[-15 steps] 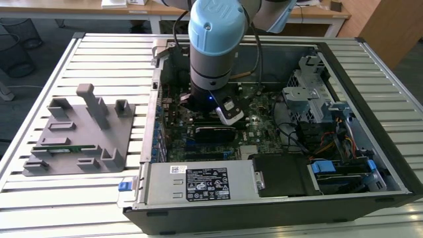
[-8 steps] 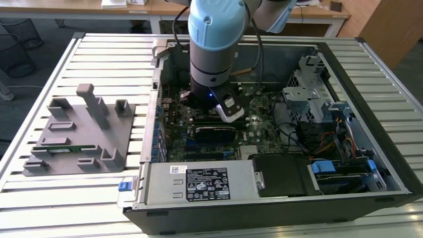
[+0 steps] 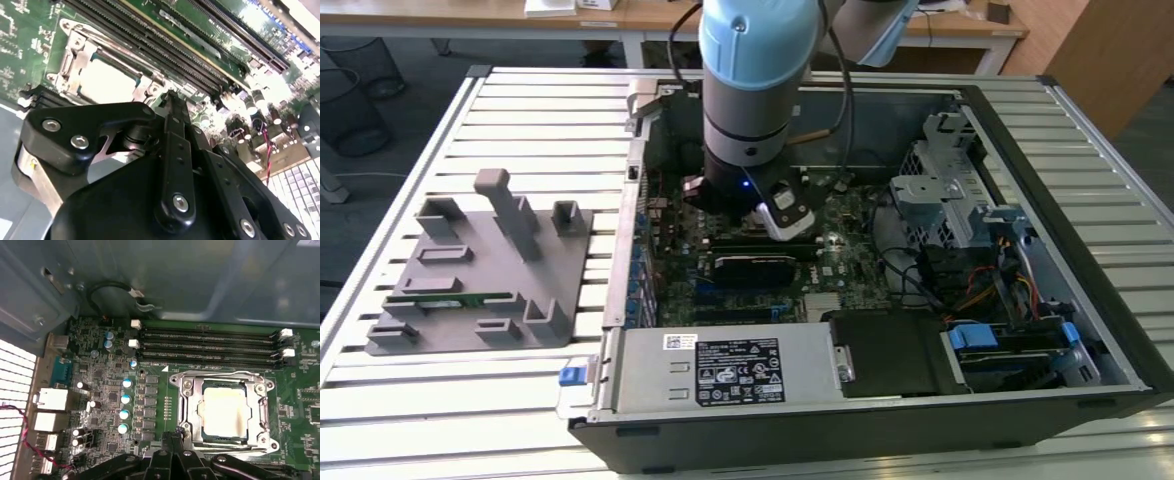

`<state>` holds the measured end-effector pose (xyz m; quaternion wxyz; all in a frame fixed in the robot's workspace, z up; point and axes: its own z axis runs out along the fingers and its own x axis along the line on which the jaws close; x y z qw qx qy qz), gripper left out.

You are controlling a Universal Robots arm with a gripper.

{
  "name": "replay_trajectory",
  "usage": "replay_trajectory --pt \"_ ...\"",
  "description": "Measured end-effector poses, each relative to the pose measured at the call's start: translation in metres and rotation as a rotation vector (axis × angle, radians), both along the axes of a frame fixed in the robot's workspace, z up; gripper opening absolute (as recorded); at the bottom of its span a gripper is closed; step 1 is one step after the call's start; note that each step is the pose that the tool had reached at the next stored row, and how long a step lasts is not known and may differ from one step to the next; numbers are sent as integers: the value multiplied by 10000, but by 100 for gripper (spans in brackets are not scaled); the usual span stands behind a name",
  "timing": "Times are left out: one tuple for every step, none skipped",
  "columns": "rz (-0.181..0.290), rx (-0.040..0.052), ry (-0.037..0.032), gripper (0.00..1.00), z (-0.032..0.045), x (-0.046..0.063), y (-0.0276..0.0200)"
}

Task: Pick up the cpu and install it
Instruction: 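Install the second cpu locking lever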

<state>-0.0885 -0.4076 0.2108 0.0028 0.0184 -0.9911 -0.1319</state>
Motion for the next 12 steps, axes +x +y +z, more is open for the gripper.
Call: replay_trajectory --pt "0 22 -1 11 21 0 0" --pt "1 53 -3 11 42 0 0" --pt "1 76 -2 11 67 1 0" --pt "2 95 -2 11 93 0 0" --pt "1 99 -2 11 120 0 0" --pt "1 101 -2 11 160 0 0" --pt "1 101 -1 11 197 0 0" --pt "1 102 -1 11 235 1 0" --pt "1 103 -2 11 278 1 0" --pt "2 101 -1 11 319 1 0" --pt "2 103 2 11 359 1 0" --pt "2 105 6 11 384 1 0"
